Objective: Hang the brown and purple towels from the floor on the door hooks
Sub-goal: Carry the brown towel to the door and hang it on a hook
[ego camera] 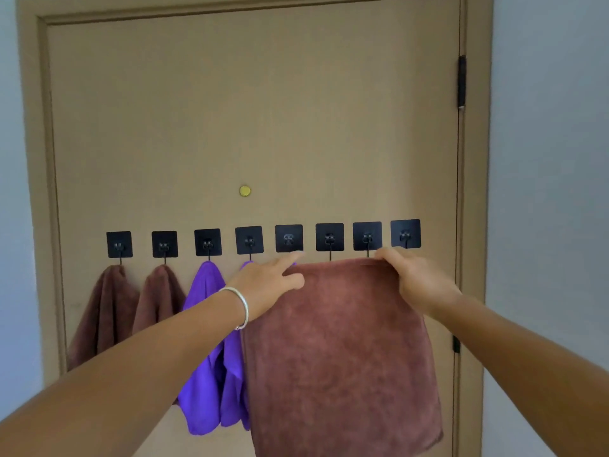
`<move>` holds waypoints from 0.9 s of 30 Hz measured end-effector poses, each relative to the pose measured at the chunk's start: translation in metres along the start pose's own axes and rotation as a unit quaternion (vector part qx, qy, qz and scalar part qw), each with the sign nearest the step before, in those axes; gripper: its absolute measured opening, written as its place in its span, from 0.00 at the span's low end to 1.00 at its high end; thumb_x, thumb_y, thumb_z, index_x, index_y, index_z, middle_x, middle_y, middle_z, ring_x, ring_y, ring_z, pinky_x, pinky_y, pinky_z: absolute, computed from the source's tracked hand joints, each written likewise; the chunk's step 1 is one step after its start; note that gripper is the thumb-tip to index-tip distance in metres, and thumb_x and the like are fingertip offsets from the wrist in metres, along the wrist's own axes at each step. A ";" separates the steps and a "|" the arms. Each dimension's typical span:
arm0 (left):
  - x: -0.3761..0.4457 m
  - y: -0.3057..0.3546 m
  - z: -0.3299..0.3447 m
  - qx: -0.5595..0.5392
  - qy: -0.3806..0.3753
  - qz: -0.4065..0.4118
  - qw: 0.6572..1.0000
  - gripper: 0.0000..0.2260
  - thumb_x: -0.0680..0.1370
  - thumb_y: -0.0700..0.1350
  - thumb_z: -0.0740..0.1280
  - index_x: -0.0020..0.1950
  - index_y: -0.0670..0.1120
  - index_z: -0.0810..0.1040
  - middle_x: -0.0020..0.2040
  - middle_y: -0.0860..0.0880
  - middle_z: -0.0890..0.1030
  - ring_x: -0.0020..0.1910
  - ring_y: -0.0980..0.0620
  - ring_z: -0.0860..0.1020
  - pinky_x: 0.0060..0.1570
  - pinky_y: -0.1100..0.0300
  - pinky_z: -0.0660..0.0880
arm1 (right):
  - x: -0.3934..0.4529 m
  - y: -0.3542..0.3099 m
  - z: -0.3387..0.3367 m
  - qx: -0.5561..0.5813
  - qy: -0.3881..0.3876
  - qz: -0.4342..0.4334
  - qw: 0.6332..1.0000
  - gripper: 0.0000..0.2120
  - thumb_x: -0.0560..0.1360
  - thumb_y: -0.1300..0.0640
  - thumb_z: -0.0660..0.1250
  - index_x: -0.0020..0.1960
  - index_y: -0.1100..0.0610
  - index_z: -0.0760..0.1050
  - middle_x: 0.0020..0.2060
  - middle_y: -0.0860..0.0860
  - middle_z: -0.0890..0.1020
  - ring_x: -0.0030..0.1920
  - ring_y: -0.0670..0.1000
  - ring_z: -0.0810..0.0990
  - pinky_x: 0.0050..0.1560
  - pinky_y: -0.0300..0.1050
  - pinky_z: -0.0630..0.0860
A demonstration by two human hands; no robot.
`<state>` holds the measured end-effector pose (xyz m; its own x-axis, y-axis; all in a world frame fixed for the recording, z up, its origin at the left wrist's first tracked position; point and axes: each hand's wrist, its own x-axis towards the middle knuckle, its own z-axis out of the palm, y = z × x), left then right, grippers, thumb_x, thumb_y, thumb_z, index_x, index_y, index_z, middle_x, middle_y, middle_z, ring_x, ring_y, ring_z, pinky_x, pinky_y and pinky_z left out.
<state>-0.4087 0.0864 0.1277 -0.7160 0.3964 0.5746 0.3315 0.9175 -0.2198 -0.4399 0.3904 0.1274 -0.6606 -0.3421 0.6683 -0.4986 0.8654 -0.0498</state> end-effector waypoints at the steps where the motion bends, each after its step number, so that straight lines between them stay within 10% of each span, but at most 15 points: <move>1: 0.005 0.001 0.006 -0.001 -0.004 -0.009 1.000 0.16 0.71 0.67 0.57 0.58 0.73 0.68 0.56 0.64 0.77 0.50 0.53 0.74 0.43 0.60 0.68 | 0.004 0.004 0.004 -0.032 0.000 -0.053 0.998 0.29 0.70 0.73 0.55 0.61 0.43 0.65 0.60 0.42 0.72 0.51 0.50 0.73 0.44 0.44 0.73; 5: 0.021 0.005 0.017 0.023 -0.005 -0.065 0.998 0.05 0.80 0.59 0.57 0.54 0.64 0.69 0.48 0.57 0.72 0.47 0.51 0.72 0.45 0.58 0.69 | 0.019 0.017 0.020 -0.094 0.021 -0.183 0.978 0.21 0.72 0.66 0.63 0.56 0.43 0.70 0.55 0.41 0.73 0.48 0.46 0.68 0.40 0.39 0.64; 9: 0.041 0.001 0.019 0.137 -0.045 -0.046 0.988 0.26 0.79 0.43 0.62 0.75 0.57 0.58 0.60 0.49 0.69 0.50 0.48 0.69 0.47 0.57 0.68 | 0.043 0.017 0.032 -0.108 -0.010 -0.136 0.985 0.20 0.79 0.58 0.58 0.68 0.42 0.69 0.58 0.48 0.72 0.55 0.54 0.73 0.45 0.45 0.69; 13: 0.060 -0.005 0.021 0.189 -0.048 -0.056 0.979 0.30 0.78 0.41 0.62 0.75 0.58 0.56 0.57 0.47 0.66 0.49 0.47 0.68 0.42 0.53 0.70 | 0.064 0.000 0.039 -0.123 0.013 -0.072 0.990 0.13 0.81 0.45 0.51 0.52 0.51 0.70 0.48 0.51 0.76 0.44 0.54 0.74 0.41 0.51 0.69; 27: 0.082 0.005 0.066 0.208 -0.060 -0.029 0.976 0.22 0.79 0.40 0.61 0.72 0.49 0.62 0.60 0.43 0.69 0.56 0.42 0.71 0.40 0.52 0.65 | 0.071 -0.030 0.089 -0.322 -0.091 -0.030 0.942 0.19 0.80 0.66 0.54 0.70 0.67 0.63 0.59 0.60 0.70 0.51 0.55 0.76 0.41 0.46 0.69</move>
<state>-0.5064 0.1255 0.1217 -0.8007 0.3218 0.5053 0.0283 0.8629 -0.5046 -0.5216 0.3073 0.1102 -0.7571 -0.4037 0.5136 -0.1336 0.8653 0.4832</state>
